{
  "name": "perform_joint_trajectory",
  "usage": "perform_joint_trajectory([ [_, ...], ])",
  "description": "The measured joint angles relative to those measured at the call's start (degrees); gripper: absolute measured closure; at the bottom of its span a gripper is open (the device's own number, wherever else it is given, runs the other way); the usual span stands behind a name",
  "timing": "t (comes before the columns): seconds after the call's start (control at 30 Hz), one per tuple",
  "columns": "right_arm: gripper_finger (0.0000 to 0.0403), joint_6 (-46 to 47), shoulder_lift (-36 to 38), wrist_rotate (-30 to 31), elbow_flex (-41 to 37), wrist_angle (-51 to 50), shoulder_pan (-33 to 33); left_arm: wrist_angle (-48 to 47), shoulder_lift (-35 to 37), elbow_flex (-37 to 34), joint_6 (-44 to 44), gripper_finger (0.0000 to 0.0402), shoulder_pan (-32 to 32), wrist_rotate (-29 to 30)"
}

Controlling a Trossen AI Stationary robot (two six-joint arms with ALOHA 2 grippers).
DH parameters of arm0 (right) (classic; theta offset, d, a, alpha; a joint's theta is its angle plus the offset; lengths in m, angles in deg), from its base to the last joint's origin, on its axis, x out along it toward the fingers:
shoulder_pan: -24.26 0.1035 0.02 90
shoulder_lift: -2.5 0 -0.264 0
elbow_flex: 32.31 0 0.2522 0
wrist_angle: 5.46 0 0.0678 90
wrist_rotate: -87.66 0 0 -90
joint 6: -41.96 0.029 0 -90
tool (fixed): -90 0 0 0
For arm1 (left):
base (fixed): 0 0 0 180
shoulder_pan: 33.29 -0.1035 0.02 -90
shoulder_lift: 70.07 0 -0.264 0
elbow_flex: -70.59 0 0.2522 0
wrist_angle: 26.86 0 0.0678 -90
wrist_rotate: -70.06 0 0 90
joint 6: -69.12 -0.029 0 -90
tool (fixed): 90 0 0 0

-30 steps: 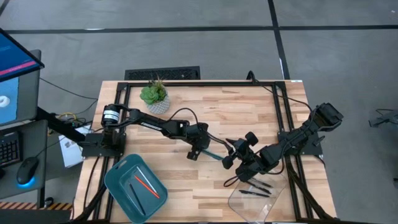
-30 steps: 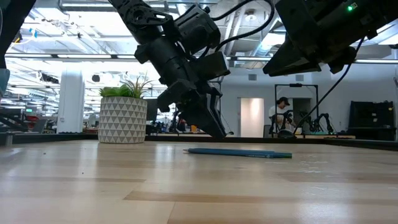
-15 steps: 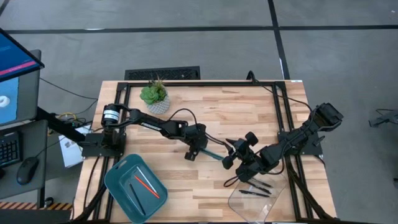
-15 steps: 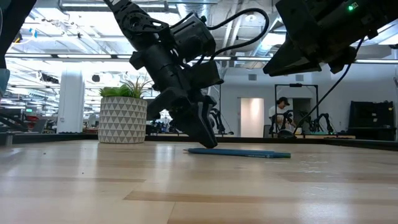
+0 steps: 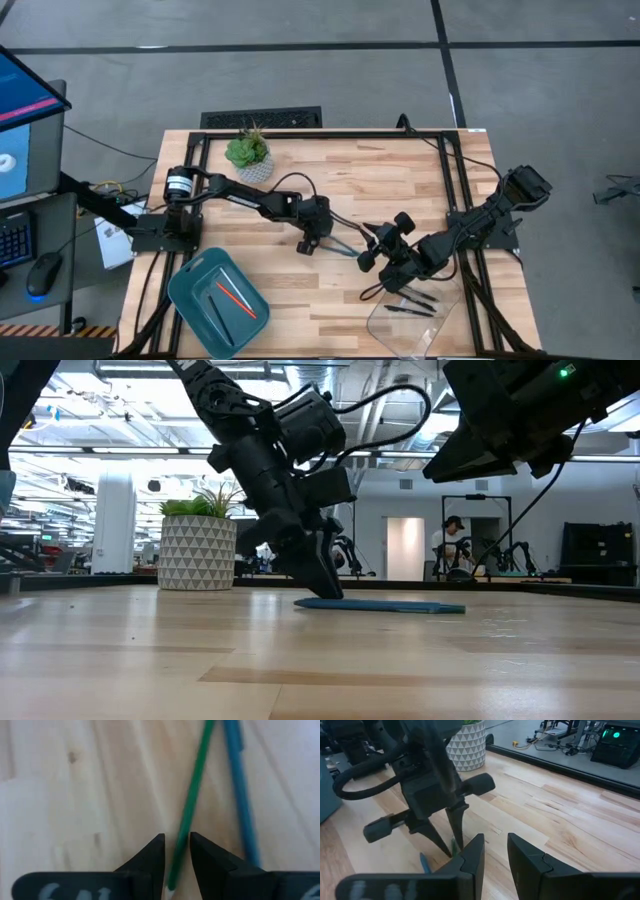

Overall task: Sort pens & pencils
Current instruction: Put the green pencil into the blue bin

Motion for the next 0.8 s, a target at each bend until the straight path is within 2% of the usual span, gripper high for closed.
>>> perform_joint_trajectory([
  [0.13, 0.0295, 0.00, 0.00, 0.00, 0.00, 0.00, 0.00, -0.56, 0.00, 0.00, 0.92, 0.0319, -0.58, -0.38],
  [0.53, 0.0295, 0.02, 0.00, 0.00, 0.00, 0.00, 0.00, -0.34, 0.00, -0.18, 0.53, 0.0319, -0.49, -7.09],
  [0.8, 0.0295, 0.00, 0.00, 0.00, 0.00, 0.00, 0.00, 8.04, -1.70, -0.20, 2.07, 0.0319, -0.49, -9.60],
])
